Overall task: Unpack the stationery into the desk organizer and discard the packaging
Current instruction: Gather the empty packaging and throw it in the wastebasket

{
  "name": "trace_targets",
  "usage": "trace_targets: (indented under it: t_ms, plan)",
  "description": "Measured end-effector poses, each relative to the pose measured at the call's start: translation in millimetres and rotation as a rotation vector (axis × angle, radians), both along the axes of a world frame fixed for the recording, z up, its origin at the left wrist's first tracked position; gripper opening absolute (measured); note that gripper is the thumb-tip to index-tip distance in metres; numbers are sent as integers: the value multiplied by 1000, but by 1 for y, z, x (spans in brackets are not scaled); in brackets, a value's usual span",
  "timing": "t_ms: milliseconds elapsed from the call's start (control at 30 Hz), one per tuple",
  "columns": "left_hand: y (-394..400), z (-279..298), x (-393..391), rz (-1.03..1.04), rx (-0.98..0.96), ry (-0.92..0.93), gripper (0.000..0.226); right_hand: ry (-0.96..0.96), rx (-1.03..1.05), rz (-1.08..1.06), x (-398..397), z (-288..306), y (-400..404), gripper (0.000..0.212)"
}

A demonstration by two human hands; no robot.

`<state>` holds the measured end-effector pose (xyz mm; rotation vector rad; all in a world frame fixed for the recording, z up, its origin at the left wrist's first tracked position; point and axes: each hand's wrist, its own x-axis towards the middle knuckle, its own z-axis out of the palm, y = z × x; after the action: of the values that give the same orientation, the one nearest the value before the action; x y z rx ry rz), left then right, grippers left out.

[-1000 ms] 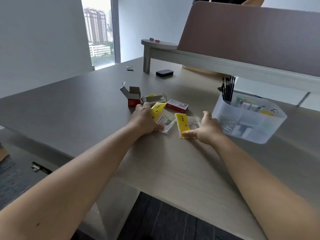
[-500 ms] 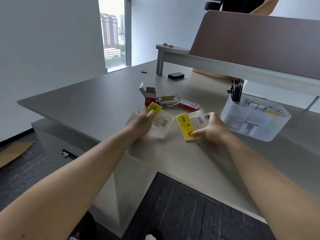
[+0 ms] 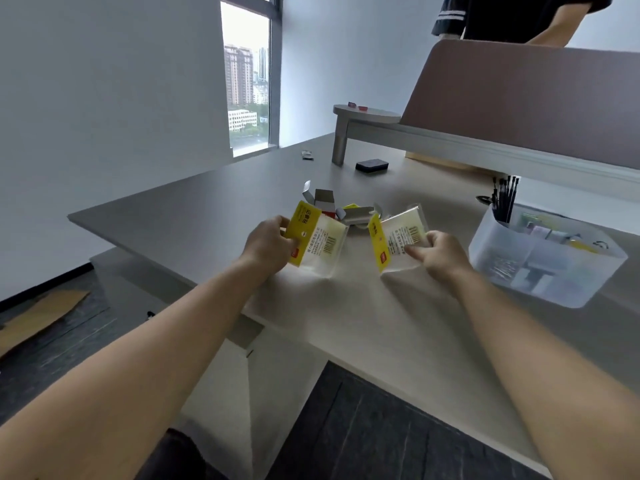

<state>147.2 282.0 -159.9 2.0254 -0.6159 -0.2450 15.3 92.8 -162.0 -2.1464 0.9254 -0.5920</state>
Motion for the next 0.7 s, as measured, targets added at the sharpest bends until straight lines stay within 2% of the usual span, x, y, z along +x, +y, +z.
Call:
trace_targets:
  t_ms: [67,133,200,300,367,467,500,600,700]
  plan:
    - [-16,0,6,-36,15,-8,29,50,-55,-45,12,-4,-17,12]
    - [-30,-1,13,-59,26,-8,29,85,-84,-78,24,-8,-33,21]
    - [-38,-3,18,-77,30,-6,29,85,-79,-96,33,-10,-41,20]
    - [-44,-6,26,-94,26,-1,31,78,-42,-95,47,-11,-50,34]
    - [-43,-7,29,-95,22,-2,30,78,-26,-87,52,-12,-54,33]
    - [-42,-7,29,-91,14,5,29,57,-20,-87,54,-11,-60,57]
    - [-42,-8,29,-91,12,6,29,76,-10,-86,54,-12,-62,59]
    - [-42,-8,26,-87,11,-3,30,152,14,-87,53,-17,-71,31]
    - [-39,-7,23,-84,1,-2,31,87,57,-93,46,-11,-63,35]
